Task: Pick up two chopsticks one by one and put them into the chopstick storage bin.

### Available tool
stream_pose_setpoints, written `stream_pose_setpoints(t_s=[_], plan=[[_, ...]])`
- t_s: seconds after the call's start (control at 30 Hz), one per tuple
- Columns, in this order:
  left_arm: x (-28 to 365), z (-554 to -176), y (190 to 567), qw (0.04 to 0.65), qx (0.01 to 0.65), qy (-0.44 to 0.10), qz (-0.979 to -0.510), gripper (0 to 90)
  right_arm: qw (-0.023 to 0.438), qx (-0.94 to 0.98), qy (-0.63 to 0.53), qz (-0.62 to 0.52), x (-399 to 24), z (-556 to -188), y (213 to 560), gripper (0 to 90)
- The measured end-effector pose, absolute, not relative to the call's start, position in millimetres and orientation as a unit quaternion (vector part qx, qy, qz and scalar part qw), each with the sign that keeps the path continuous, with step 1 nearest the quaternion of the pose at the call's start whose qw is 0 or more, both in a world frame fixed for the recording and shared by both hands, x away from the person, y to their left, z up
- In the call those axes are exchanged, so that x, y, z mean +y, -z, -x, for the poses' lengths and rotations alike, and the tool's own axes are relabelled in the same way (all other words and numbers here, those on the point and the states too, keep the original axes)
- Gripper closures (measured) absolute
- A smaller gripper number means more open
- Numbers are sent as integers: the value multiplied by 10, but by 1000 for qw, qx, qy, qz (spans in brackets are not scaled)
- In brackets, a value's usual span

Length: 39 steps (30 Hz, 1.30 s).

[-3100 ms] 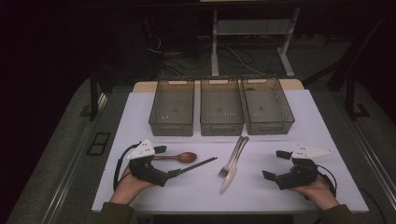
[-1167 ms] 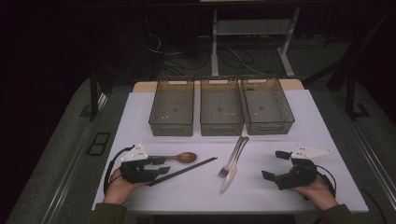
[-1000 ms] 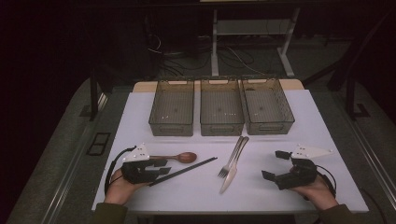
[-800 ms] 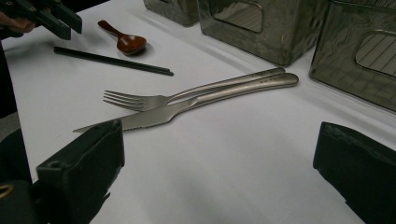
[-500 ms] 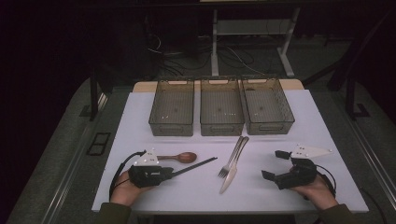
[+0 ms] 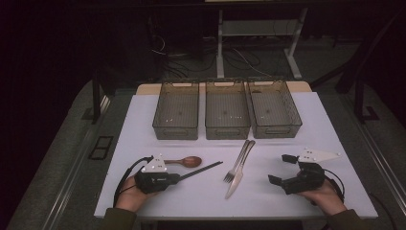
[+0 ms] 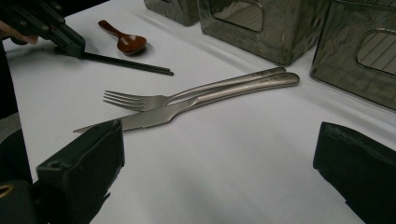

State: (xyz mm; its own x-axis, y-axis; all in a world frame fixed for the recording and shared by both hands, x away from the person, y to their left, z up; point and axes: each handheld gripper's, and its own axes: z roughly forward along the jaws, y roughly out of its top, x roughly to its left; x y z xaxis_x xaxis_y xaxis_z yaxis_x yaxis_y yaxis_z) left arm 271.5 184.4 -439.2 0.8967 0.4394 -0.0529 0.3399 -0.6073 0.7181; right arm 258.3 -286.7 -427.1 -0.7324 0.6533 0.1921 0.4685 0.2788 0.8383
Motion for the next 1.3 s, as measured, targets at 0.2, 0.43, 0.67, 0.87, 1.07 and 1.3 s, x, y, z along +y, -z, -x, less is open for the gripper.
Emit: stream_pose_setpoints(t_s=[0.2,0.43,0.67,0.87,1.07,1.3], plan=[[1828,-2718,4407,380,214,-68,-897,834,94,794,-486,-353,-2867,-2583,4271,14],[1824,-2718,4416,379,213,-69,-898,834,94,793,-487,-354,-2871,-2583,4269,14],[1810,-2718,4419,380,209,-71,-898,832,92,794,-486,-353,-2867,-2583,4272,15],[1796,-2727,4423,379,207,-78,-899,830,92,794,-486,-354,-2867,-2585,4272,15],[1790,-2734,4427,379,206,-80,-899,830,91,794,-486,-354,-2868,-2586,4272,14],[1747,-2730,4457,370,201,-73,-904,826,91,794,-486,-354,-2867,-2588,4272,14]])
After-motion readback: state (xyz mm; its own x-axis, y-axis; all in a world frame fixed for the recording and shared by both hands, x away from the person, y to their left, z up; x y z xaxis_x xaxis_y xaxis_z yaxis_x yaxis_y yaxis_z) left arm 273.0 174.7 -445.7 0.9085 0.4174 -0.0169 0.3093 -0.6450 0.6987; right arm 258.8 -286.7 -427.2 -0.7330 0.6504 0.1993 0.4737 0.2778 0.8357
